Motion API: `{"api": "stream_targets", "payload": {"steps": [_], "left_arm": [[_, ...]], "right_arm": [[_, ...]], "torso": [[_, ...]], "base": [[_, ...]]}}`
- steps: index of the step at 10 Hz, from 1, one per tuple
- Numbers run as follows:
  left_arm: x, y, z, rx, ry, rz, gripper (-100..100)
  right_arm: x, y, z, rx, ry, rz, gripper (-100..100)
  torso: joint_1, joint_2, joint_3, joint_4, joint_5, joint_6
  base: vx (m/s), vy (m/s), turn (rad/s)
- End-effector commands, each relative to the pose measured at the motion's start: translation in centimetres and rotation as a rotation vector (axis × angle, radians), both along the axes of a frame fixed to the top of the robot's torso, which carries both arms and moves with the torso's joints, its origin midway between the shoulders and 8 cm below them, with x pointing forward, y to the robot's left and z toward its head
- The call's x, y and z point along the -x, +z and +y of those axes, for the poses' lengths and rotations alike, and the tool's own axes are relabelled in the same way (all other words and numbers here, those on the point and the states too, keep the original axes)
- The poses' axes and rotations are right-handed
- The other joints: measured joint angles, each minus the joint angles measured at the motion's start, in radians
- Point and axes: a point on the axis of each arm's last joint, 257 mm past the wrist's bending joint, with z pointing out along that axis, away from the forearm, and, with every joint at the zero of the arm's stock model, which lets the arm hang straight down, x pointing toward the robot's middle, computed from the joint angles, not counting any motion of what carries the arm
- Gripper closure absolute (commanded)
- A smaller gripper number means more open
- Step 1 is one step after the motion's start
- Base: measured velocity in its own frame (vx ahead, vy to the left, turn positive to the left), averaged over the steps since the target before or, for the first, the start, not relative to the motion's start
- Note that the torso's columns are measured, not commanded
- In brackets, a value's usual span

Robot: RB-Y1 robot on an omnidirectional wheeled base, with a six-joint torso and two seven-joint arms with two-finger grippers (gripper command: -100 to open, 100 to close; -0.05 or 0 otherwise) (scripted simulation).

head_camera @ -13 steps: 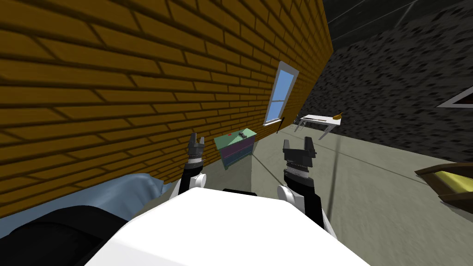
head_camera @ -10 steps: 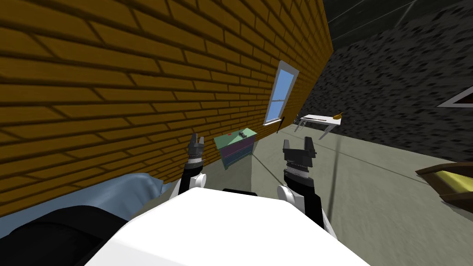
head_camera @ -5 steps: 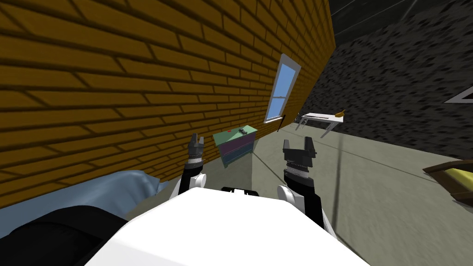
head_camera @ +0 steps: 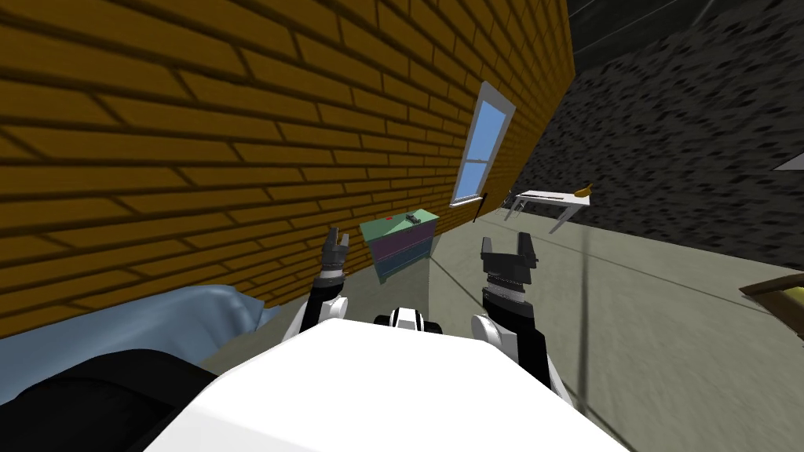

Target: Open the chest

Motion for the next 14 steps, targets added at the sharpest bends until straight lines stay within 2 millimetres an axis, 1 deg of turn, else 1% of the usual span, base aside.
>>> {"api": "stream_targets", "payload": {"steps": [1, 3, 8, 9, 10, 11, 12, 14], "left_arm": [[-0.5, -1.7, -0.2, -0.049, -0.030, 0.026, -100], [-0.8, -3.3, -0.1, -0.071, -0.046, 0.048, -100], [-1.1, -7.7, 1.2, -0.082, -0.061, 0.092, -100], [-1.2, -8.1, 1.3, -0.080, -0.059, 0.101, -100], [-1.2, -9.2, 1.6, -0.077, -0.058, 0.113, -100], [-1.2, -9.2, 1.6, -0.077, -0.058, 0.113, -100], [-1.2, -10.4, 2.1, -0.072, -0.056, 0.125, -100], [-0.9, -12.0, 2.7, -0.061, -0.053, 0.131, -100]], "right_arm": [[0.0, 0.0, 0.0, 0.000, 0.000, 0.000, 0], [0.0, 0.0, 0.0, 0.000, 0.000, 0.000, 0], [0.0, 0.0, 0.0, 0.000, 0.000, 0.000, 0], [0.0, 0.0, 0.0, 0.000, 0.000, 0.000, 0], [0.0, 0.0, 0.0, 0.000, 0.000, 0.000, 0], [0.0, 0.0, 0.0, 0.000, 0.000, 0.000, 0], [0.0, 0.0, 0.0, 0.000, 0.000, 0.000, 0], [0.0, 0.0, 0.0, 0.000, 0.000, 0.000, 0]], "torso": [[0.000, 0.000, -0.001, 0.001, 0.000, 0.000], [0.000, 0.002, 0.000, 0.001, 0.000, 0.000], [0.000, 0.003, 0.000, 0.002, 0.000, 0.000], [0.001, 0.003, 0.000, 0.002, 0.000, 0.000], [0.004, 0.007, 0.002, 0.003, 0.001, 0.000], [0.004, 0.008, 0.003, 0.003, 0.001, 0.000], [0.002, 0.007, 0.003, 0.003, 0.001, 0.000], [-0.001, -0.001, -0.002, 0.001, 0.000, 0.000]], "base": [[0.119, -0.071, 0.047], [0.127, -0.082, 0.052], [0.192, -0.104, 0.061], [0.128, -0.066, 0.022], [0.097, -0.053, 0.031], [0.073, -0.053, 0.028], [0.113, -0.067, 0.052], [0.187, -0.107, 0.082]]}}
